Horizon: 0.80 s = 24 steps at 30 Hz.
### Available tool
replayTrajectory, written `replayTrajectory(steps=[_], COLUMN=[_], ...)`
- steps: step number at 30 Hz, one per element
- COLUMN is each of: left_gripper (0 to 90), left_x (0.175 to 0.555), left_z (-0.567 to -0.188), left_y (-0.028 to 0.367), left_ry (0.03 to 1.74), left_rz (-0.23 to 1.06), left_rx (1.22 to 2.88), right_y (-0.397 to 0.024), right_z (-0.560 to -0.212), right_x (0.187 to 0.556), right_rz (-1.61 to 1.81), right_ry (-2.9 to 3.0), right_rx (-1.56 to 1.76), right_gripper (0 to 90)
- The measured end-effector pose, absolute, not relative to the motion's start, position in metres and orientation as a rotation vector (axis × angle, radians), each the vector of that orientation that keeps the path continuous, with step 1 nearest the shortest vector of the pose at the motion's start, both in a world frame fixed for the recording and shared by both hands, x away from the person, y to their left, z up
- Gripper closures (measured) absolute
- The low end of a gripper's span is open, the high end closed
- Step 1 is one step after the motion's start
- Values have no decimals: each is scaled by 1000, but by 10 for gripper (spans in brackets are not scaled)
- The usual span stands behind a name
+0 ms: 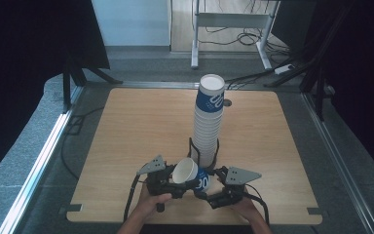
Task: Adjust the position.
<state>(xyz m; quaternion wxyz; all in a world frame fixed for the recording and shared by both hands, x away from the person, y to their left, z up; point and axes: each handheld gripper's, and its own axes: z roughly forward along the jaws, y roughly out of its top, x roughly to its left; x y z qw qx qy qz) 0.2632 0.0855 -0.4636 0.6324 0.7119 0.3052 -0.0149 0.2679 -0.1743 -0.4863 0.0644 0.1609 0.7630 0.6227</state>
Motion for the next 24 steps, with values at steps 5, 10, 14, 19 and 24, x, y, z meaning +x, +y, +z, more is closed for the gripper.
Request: replayTrajectory(steps=[5,10,14,19,24], left_gripper=[173,173,173,173,173], left_x=[260,258,257,257,257], left_z=[-459,-455,-455,-454,-454], left_y=[84,83,82,82,82], left_ry=[692,687,685,690,695], left_rz=[39,94,120,142,160], left_rx=[1686,1729,1758,1783,1803], right_y=[-175,-177,-177,-178,-177], right_z=[-486,-486,-486,-486,-486], right_x=[267,267,266,265,265], right_rz=[1842,1818,1790,1760,1732], right_ry=[2310,2308,2311,2319,2324], right_rx=[488,491,489,486,486], right_gripper=[181,181,181,181,182])
